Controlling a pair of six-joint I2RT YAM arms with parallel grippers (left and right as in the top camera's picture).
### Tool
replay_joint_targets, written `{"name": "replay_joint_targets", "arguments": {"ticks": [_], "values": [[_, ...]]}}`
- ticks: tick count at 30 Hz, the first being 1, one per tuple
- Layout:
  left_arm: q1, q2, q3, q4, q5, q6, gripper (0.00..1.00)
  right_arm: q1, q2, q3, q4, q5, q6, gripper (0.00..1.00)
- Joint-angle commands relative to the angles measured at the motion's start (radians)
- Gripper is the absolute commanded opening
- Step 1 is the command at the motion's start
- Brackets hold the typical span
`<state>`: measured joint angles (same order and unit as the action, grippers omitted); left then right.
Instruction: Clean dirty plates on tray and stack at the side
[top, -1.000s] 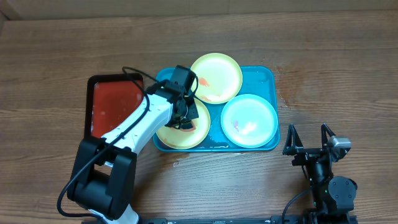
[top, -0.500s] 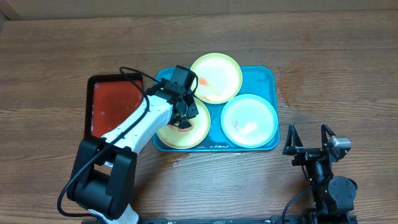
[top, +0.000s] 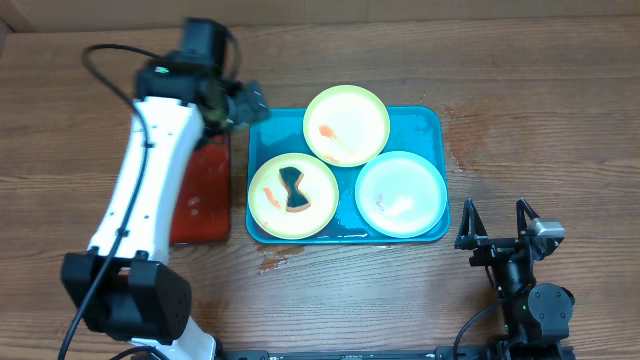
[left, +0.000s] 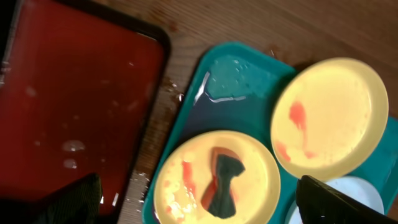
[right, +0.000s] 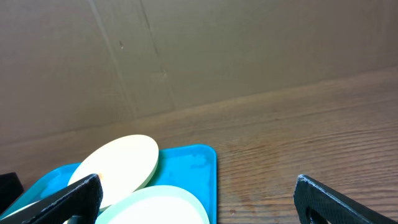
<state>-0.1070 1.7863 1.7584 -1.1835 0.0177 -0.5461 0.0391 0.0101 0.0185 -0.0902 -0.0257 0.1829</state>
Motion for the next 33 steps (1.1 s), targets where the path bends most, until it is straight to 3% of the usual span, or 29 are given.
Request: {"name": "replay_joint_targets", "arguments": {"ticks": [1,7,9,13,15,19,21,24,27,33], "values": [[0.040,-0.006,0.016,-0.010,-0.003,0.023,1.00,-0.001,-0.007,-0.011,0.006,0.006,-0.003,1.00],[0.062,-0.006,0.014,0.004,-0.002,0.023,1.00,-0.001,-0.007,-0.011,0.016,0.007,-0.003,1.00],[0.062,-0.006,0.014,0.014,-0.002,0.023,1.00,-0.001,-0.007,-0.011,0.129,-0.015,0.029,1.00],[0.060,-0.005,0.011,0.018,0.013,0.008,1.00,-0.001,-0.007,-0.011,0.346,-0.283,0.271,1.00],[0.060,-0.005,0.011,0.017,0.013,0.008,1.00,-0.001,-0.007,-0.011,0.467,-0.314,0.351,1.00],[0.060,-0.005,0.011,0.008,0.013,0.008,1.00,-0.001,-0.007,-0.002,0.721,-0.325,0.389,1.00],[0.060,-0.005,0.011,-0.005,0.013,0.008,1.00,-0.001,-0.006,0.045,0.752,-0.299,0.393,1.00],[0.060,-0.005,0.011,-0.014,0.008,0.008,1.00,-0.001,0.033,0.200,0.602,-0.310,0.289,1.00],[0.060,-0.005,0.011,-0.012,0.008,0.008,1.00,-0.001,0.159,0.444,0.280,-0.332,0.140,1.00],[0.060,-0.005,0.011,-0.013,0.009,0.008,1.00,-0.001,0.665,1.008,-0.393,-0.331,0.019,1.00]]}}
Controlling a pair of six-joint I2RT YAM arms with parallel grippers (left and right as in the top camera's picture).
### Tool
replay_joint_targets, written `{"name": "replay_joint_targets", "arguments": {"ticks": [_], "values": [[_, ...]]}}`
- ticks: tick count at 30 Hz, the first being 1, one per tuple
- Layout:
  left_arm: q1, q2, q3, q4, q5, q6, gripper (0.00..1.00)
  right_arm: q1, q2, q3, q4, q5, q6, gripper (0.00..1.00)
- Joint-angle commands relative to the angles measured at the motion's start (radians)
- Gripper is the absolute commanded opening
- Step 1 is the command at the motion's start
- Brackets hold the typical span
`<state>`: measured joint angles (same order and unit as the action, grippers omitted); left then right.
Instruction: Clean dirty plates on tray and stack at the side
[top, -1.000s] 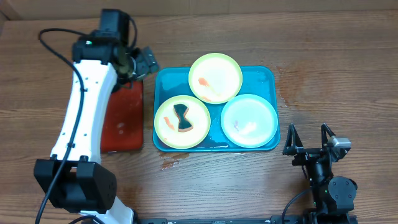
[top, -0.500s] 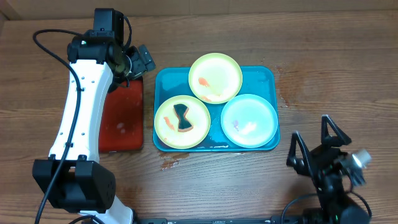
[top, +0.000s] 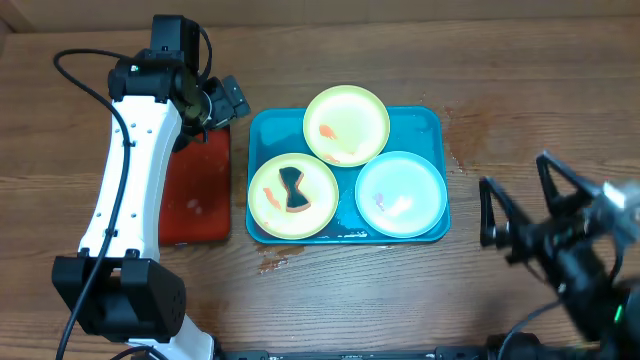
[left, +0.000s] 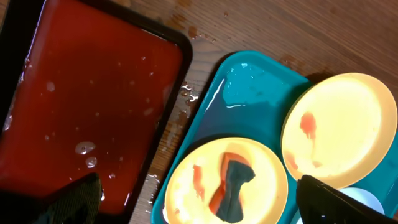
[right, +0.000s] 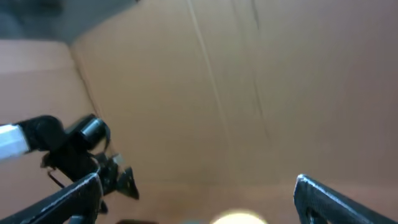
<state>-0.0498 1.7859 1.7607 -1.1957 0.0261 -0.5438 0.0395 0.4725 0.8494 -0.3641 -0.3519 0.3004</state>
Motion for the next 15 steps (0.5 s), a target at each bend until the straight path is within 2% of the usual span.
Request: {"name": "replay_joint_targets", "arguments": {"ticks": [1,3,6,10,12,15], "values": [[0.003,-0.005,0.009,-0.002,0.000,0.006,1.00,-0.002,0.277,0.241,-0.183,-0.005,-0.100,1.00],[0.003,-0.005,0.009,-0.005,0.000,0.006,1.00,-0.002,0.450,0.367,-0.273,-0.026,-0.082,1.00],[0.003,-0.005,0.009,-0.005,0.000,0.006,1.00,-0.002,0.663,0.473,-0.357,-0.216,0.005,1.00],[0.003,-0.005,0.009,-0.005,0.001,0.006,1.00,0.026,0.871,0.490,-0.245,-0.467,0.044,1.00],[0.003,-0.005,0.009,-0.005,0.001,0.006,1.00,0.080,0.960,0.494,-0.219,-0.438,0.044,1.00],[0.003,-0.005,0.009,-0.005,0.000,0.005,1.00,0.180,1.069,0.515,-0.254,-0.210,0.044,1.00]]}}
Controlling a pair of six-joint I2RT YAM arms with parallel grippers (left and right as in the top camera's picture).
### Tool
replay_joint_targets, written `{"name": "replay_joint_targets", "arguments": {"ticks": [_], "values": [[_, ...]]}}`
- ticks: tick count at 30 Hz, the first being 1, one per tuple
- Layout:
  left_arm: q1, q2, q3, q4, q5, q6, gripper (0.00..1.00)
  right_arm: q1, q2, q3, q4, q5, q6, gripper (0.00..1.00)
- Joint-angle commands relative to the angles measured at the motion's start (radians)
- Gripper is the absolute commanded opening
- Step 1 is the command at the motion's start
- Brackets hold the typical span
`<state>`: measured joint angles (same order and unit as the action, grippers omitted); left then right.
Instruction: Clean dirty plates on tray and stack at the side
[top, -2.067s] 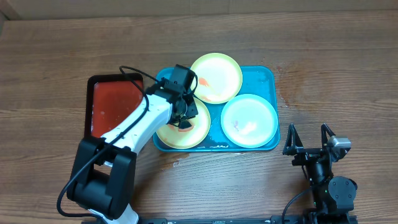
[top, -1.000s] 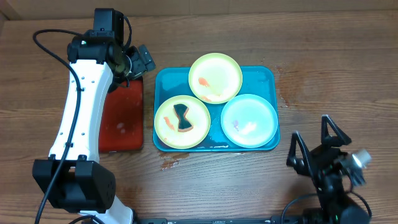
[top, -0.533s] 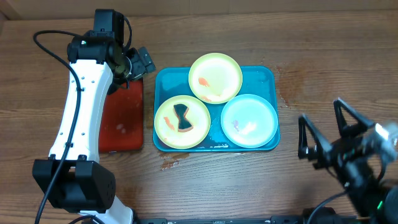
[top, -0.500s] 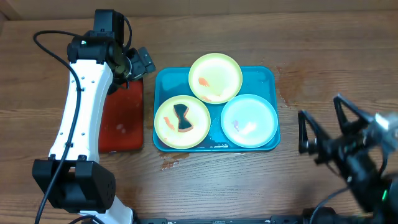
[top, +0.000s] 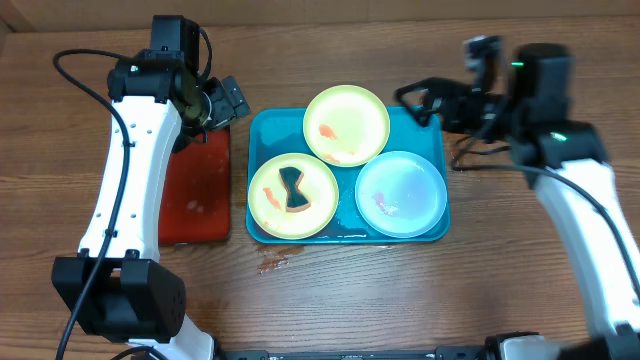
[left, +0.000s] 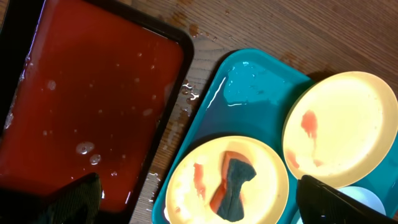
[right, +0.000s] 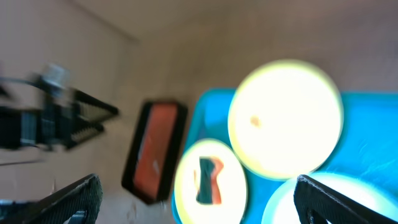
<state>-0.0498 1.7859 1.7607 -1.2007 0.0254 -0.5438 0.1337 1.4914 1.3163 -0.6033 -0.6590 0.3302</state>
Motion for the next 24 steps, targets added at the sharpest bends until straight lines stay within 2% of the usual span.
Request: {"name": "replay_joint_targets", "arguments": {"ticks": [1,2,5,9,14,24], "values": [[0.003,-0.005,0.009,0.000,0.001,0.006,1.00,0.123,0.086,0.063,-0.046,0.175,0.014,1.00],[0.003,-0.005,0.009,0.000,0.001,0.005,1.00,0.159,0.126,0.084,-0.084,0.240,0.000,1.00],[0.003,-0.005,0.009,0.001,0.002,0.005,1.00,0.244,0.240,0.161,-0.204,0.367,-0.047,0.90],[0.003,-0.005,0.009,0.006,0.002,0.005,1.00,0.317,0.368,0.242,-0.280,0.443,-0.116,0.86],[0.003,-0.005,0.009,0.008,0.001,0.005,1.00,0.393,0.463,0.242,-0.195,0.568,-0.134,0.62],[0.003,0.005,0.009,0.001,0.047,0.010,1.00,0.480,0.571,0.242,-0.153,0.591,-0.178,0.60]]}}
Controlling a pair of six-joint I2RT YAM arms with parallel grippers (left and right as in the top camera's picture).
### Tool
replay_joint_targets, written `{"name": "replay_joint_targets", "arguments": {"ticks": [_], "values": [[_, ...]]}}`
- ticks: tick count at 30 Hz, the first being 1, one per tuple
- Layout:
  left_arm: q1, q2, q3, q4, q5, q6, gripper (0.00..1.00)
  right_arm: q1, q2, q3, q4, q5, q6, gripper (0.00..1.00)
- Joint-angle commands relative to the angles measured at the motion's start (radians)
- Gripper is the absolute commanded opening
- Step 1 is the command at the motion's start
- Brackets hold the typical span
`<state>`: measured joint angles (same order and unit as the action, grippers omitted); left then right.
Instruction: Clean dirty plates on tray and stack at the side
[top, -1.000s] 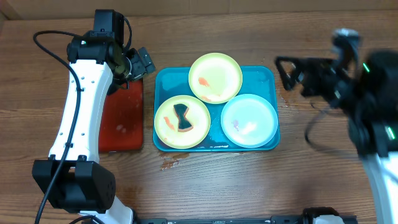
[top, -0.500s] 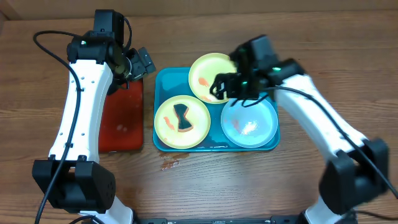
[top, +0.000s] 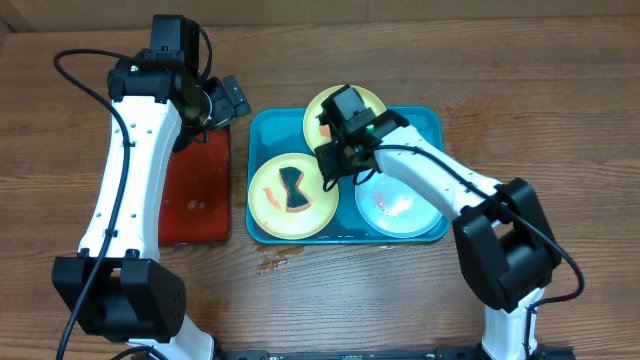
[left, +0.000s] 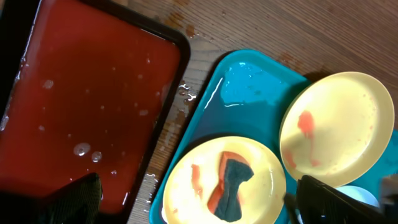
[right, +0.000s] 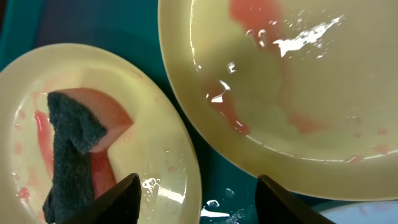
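Observation:
A teal tray (top: 264, 135) holds three plates. The front-left yellow plate (top: 270, 205) carries red smears and a dark-and-orange sponge (top: 291, 190). The back yellow plate (top: 318, 118) shows red stains (right: 280, 81). A pale plate (top: 400, 205) lies front right. My right gripper (top: 340, 162) hangs open and low over the tray. Its fingertips (right: 115, 199) straddle the sponge plate's right rim (right: 186, 168) and the gap towards the back plate, and the sponge (right: 71, 149) lies to their left. My left gripper (top: 226, 100) is open and empty, high over the far end of the red tray (top: 195, 200).
The wet red tray (left: 74, 106) lies left of the teal tray, with water drops on the wood between them. Cardboard walls stand at the table's far edge. Bare wood stretches right of the teal tray and along the front.
My right gripper was high off the teal tray's far right corner; now it is low over the tray, between the two yellow plates. The left arm, plates and sponge have not moved.
At first my right arm was parked at the table's front right, and my left gripper was by the teal tray's far left corner. Then the left gripper was over the red tray's far end and the right arm raised. Now the right gripper is over the plates.

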<state>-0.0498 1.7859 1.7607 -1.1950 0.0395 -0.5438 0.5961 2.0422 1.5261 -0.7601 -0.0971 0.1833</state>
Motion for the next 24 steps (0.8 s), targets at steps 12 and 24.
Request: {"name": "replay_joint_targets", "arguments": {"ticks": [12,24], "values": [[0.003,0.042,-0.003,-0.037,0.092,0.098,0.84,0.025,0.046,0.003,0.013,0.029,-0.032,0.44],[-0.034,0.042,-0.166,0.002,0.179,0.149,0.65,0.025,0.047,-0.065,0.042,0.025,-0.027,0.36]]}}
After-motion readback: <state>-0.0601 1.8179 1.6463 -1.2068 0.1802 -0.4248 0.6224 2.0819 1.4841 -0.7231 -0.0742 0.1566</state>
